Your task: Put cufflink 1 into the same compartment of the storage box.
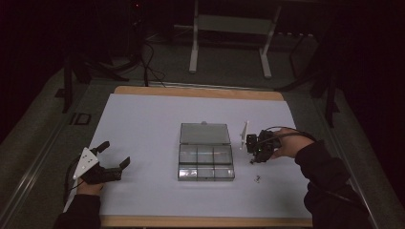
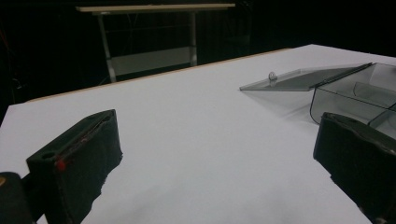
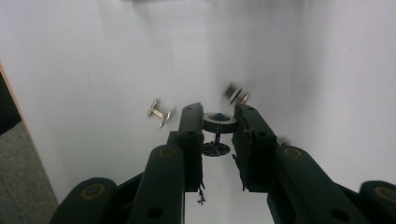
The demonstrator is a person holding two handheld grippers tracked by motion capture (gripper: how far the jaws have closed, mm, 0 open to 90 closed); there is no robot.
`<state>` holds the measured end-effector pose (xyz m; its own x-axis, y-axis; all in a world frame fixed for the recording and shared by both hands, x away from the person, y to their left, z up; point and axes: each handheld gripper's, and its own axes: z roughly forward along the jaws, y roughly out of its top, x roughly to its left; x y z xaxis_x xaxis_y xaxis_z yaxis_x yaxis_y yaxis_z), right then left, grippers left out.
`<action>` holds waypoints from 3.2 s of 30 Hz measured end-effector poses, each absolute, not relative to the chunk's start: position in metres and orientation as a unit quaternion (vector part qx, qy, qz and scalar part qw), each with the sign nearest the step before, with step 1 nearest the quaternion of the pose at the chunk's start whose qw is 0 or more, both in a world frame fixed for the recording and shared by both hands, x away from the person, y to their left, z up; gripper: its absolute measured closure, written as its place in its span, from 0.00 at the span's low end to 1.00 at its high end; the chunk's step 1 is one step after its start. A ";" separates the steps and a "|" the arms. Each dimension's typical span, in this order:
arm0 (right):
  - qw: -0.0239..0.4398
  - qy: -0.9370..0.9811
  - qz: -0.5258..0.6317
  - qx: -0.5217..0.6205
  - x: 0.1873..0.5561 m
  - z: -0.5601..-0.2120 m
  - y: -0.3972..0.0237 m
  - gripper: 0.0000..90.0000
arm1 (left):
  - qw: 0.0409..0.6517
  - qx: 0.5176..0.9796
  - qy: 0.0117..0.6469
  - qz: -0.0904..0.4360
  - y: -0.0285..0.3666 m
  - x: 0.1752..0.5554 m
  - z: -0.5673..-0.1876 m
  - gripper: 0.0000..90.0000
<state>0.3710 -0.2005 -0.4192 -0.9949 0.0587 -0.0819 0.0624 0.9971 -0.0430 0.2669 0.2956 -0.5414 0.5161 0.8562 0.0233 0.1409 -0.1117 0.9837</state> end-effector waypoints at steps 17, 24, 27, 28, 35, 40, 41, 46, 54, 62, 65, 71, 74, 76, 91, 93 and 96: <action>0.048 0.999 -0.010 -0.009 0.376 -0.405 -0.139 0.81 | 0.554 0.672 0.370 0.325 0.295 0.266 -0.541 0.02; 0.051 0.998 0.014 -0.024 0.376 -0.405 -0.112 0.81 | 0.554 0.672 0.369 0.325 0.295 0.266 -0.541 0.02; 0.050 0.998 0.024 -0.028 0.376 -0.406 -0.101 0.81 | 0.554 0.672 0.369 0.325 0.295 0.267 -0.541 0.02; 0.049 0.998 0.027 -0.030 0.376 -0.407 -0.097 0.81 | 0.554 0.672 0.369 0.325 0.295 0.266 -0.541 0.02; 0.050 0.997 0.036 -0.040 0.374 -0.413 -0.078 0.81 | 0.553 0.672 0.369 0.326 0.295 0.266 -0.541 0.02; 0.054 0.996 0.060 -0.044 0.373 -0.418 -0.063 0.81 | 0.553 0.672 0.369 0.326 0.295 0.266 -0.541 0.02; 0.056 0.995 0.065 -0.050 0.373 -0.419 -0.061 0.82 | 0.553 0.672 0.369 0.326 0.295 0.266 -0.541 0.02; 0.054 0.991 0.107 -0.053 0.373 -0.422 -0.049 0.81 | 0.553 0.672 0.369 0.326 0.295 0.266 -0.541 0.02; 0.048 0.985 0.161 -0.048 0.377 -0.430 -0.041 0.82 | 0.553 0.672 0.370 0.324 0.295 0.267 -0.541 0.02; 0.057 0.977 0.202 -0.036 0.380 -0.438 -0.032 0.81 | 0.553 0.673 0.369 0.324 0.295 0.267 -0.541 0.02; 0.059 0.977 0.205 -0.033 0.381 -0.444 -0.030 0.81 | 0.553 0.672 0.370 0.324 0.295 0.267 -0.541 0.02; 0.051 0.978 0.203 -0.015 0.390 -0.468 -0.029 0.81 | 0.554 0.673 0.369 0.323 0.295 0.267 -0.541 0.02; 0.046 0.979 0.198 -0.015 0.391 -0.477 -0.028 0.81 | 0.554 0.673 0.369 0.322 0.296 0.267 -0.541 0.02; 0.046 0.980 0.192 -0.015 0.392 -0.482 -0.027 0.81 | 0.554 0.673 0.369 0.322 0.295 0.267 -0.541 0.02; 0.043 0.985 0.169 0.001 0.396 -0.501 -0.016 0.81 | 0.555 0.674 0.368 0.321 0.296 0.267 -0.541 0.02; 0.045 0.985 0.165 -0.003 0.395 -0.501 -0.016 0.80 | 0.555 0.674 0.368 0.321 0.296 0.267 -0.541 0.02; 0.045 0.987 0.157 -0.010 0.393 -0.500 -0.014 0.75 | 0.555 0.674 0.368 0.321 0.296 0.267 -0.541 0.02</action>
<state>0.3934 -0.0138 -0.4995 -0.9958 -0.0058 -0.0918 -0.0340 0.9507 0.3082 0.2669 0.2955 -0.5413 0.5238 0.8515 0.0243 0.1399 -0.1142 0.9836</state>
